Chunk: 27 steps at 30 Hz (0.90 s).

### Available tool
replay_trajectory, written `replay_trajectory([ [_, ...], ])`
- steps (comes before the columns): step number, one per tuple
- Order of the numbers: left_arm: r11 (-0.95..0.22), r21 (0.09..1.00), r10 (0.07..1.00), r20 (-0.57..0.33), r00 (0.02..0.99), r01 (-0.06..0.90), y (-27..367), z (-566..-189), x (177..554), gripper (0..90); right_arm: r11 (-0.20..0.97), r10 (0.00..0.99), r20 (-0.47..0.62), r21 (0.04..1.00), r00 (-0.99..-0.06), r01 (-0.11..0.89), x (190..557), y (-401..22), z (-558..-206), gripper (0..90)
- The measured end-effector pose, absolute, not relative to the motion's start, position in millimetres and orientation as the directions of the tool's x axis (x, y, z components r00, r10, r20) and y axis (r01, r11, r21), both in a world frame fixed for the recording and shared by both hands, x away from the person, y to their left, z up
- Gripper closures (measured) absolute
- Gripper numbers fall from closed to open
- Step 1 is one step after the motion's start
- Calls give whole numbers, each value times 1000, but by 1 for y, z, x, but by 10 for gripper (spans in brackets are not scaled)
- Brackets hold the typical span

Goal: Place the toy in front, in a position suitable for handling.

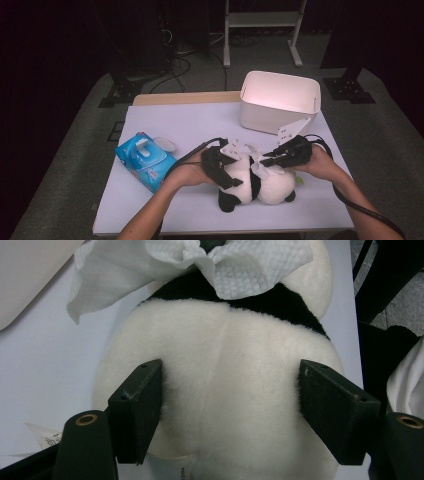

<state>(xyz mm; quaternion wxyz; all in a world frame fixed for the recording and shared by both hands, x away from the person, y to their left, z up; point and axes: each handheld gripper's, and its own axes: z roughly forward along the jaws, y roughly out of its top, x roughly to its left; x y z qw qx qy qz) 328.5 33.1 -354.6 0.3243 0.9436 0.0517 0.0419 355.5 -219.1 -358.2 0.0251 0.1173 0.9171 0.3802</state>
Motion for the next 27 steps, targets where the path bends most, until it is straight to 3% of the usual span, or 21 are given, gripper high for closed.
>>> replay_trajectory([
  [17, -777, 625, 132, 47, 990, 74, 34, -356, 326, 274, 643, 342, 91, 703, -935, 303, 349, -283, -362, 780],
  [27, -790, 609, 133, 57, 989, 71, 32, -354, 325, 274, 696, 273, 53, 678, -961, 235, 365, -239, -355, 776],
])
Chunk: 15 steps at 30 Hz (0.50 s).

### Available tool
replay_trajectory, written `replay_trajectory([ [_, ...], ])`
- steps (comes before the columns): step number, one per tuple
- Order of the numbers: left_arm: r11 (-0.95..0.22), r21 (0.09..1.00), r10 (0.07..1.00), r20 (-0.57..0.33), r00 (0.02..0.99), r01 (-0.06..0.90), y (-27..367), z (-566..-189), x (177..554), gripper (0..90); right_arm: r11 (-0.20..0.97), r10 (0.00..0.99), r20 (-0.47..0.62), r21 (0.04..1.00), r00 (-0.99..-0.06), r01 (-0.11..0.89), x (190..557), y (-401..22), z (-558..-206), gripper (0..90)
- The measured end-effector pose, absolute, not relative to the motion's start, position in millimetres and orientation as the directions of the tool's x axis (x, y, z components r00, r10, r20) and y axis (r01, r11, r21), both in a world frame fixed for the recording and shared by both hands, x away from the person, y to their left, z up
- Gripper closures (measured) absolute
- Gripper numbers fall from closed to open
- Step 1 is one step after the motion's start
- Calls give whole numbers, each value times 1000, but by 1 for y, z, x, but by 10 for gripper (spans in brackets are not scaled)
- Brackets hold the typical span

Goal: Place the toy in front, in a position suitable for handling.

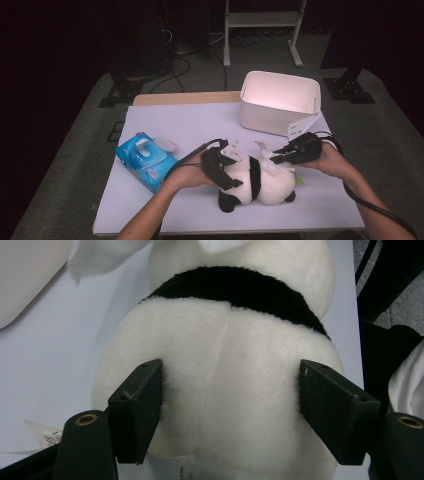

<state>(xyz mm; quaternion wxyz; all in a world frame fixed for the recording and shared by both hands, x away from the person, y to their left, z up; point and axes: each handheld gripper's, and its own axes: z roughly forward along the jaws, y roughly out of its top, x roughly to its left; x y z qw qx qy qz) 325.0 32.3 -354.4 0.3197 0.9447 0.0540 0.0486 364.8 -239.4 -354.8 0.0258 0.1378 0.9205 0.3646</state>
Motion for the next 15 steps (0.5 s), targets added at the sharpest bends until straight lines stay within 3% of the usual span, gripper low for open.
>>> replay_trajectory([
  [7, -789, 611, 132, 56, 990, 71, 33, -354, 324, 274, 723, 227, 55, 660, -972, 206, 374, -210, -356, 772],
  [15, -781, 620, 138, 56, 989, 74, 35, -355, 324, 274, 672, 303, 77, 690, -950, 270, 371, -250, -359, 773],
])
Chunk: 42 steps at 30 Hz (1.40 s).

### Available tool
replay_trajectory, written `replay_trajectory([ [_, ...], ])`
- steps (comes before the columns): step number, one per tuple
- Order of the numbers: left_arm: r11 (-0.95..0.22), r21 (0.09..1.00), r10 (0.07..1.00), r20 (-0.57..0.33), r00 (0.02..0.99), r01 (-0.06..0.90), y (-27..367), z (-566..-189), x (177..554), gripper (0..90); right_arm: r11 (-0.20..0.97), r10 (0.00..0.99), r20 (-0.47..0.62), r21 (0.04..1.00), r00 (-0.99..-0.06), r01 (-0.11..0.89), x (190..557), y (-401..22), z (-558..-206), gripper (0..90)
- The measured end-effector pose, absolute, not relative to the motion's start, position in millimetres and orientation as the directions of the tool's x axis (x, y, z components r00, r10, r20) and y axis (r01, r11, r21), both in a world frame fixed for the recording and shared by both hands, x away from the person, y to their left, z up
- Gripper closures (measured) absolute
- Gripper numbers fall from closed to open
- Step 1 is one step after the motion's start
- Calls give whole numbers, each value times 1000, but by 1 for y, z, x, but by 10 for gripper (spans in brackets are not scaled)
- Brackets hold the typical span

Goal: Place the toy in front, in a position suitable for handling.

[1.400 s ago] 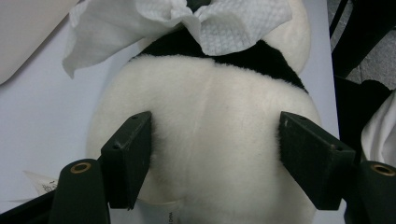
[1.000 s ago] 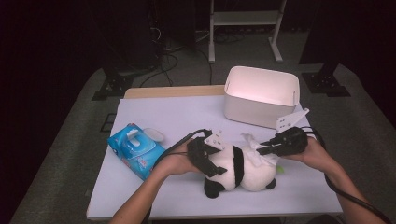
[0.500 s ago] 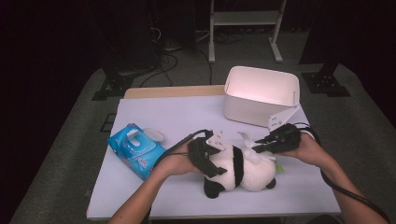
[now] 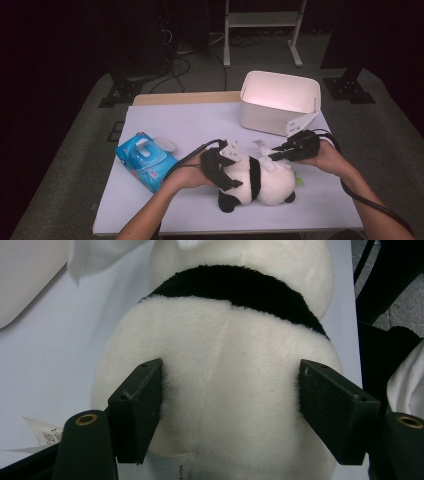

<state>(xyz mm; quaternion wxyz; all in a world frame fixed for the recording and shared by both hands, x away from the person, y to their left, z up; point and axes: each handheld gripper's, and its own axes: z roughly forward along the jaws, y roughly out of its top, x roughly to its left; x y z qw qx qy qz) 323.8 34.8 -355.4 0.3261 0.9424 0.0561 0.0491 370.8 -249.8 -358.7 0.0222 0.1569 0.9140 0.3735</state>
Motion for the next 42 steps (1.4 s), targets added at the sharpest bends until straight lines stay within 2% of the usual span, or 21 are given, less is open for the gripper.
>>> replay_trajectory([
  [8, -775, 626, 140, 44, 989, 82, 36, -356, 324, 274, 597, 390, 99, 729, -915, 333, 344, -298, -376, 774],
  [14, -774, 627, 146, 44, 988, 86, 35, -357, 325, 274, 568, 404, 119, 744, -907, 351, 328, -314, -389, 773],
  [19, -777, 623, 156, 49, 987, 92, 32, -356, 327, 273, 580, 377, 70, 760, -924, 294, 315, -305, -381, 774],
  [24, -774, 626, 162, 52, 985, 94, 30, -356, 328, 272, 590, 309, 39, 776, -950, 224, 305, -282, -367, 772],
  [28, -772, 628, 166, 55, 985, 95, 32, -356, 326, 271, 652, 258, -21, 742, -966, 158, 302, -256, -362, 701],
  [33, -770, 630, 165, 52, 985, 96, 32, -356, 326, 271, 665, 258, -46, 733, -965, 143, 299, -255, -352, 599],
  [36, -772, 629, 165, 51, 985, 96, 32, -356, 327, 271, 664, 271, -61, 735, -961, 141, 294, -260, -346, 577],
  [42, -779, 620, 163, 55, 985, 94, 30, -355, 327, 270, 663, 269, -90, 740, -959, 117, 291, -260, -340, 593],
])
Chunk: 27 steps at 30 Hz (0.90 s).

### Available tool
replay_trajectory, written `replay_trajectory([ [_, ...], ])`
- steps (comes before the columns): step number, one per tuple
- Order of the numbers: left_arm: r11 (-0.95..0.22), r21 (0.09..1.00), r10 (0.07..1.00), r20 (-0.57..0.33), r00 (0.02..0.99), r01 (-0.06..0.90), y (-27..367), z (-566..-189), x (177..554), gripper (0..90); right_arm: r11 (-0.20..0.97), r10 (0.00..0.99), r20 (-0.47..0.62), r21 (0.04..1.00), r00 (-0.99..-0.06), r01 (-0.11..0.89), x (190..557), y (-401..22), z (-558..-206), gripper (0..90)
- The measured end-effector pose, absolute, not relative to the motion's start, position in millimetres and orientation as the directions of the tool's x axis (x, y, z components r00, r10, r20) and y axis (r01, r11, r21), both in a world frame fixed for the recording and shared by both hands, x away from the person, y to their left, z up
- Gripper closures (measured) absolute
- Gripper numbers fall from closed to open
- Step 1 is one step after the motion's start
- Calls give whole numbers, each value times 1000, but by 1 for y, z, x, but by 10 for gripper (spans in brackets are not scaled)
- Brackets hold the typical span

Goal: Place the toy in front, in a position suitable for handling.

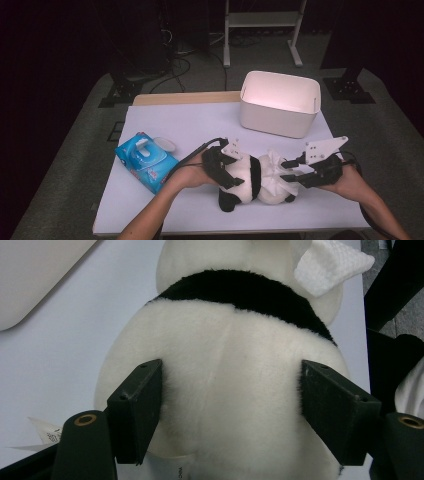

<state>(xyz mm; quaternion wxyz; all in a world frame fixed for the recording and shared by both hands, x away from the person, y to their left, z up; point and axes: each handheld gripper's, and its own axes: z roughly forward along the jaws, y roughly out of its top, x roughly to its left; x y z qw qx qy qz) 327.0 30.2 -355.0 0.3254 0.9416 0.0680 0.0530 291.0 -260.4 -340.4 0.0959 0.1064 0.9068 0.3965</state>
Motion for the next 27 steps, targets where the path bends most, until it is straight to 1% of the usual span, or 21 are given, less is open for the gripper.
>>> replay_trajectory([
  [3, -779, 620, 162, 57, 985, 92, 30, -355, 327, 270, 698, 249, -111, 710, -962, 98, 294, -248, -348, 599],
  [6, -776, 623, 166, 54, 985, 97, 30, -355, 327, 268, 709, 233, -115, 700, -966, 88, 298, -233, -357, 602],
  [7, -779, 620, 163, 58, 985, 92, 30, -355, 327, 267, 703, 229, -114, 707, -967, 83, 298, -227, -359, 619],
  [10, -768, 634, 165, 60, 984, 90, 32, -355, 326, 254, 696, 207, -136, 716, -969, 49, 298, -219, -362, 725],
  [13, -743, 664, 169, 60, 984, 87, 37, -352, 324, 232, 697, 202, -145, 716, -968, 38, 298, -221, -363, 777],
  [16, -732, 677, 160, 64, 985, 75, 44, -349, 321, 220, 695, 219, -135, 717, -967, 57, 299, -230, -362, 787],
  [21, -739, 669, 163, 62, 985, 81, 54, -350, 318, 203, 697, 259, -120, 710, -959, 100, 300, -248, -361, 788],
  [23, -734, 674, 163, 59, 985, 81, 56, -351, 318, 205, 691, 270, -111, 714, -956, 112, 299, -252, -361, 789],
  [27, -756, 652, 146, 72, 987, 64, 55, -355, 317, 224, 677, 268, -95, 726, -959, 118, 298, -253, -364, 791],
])
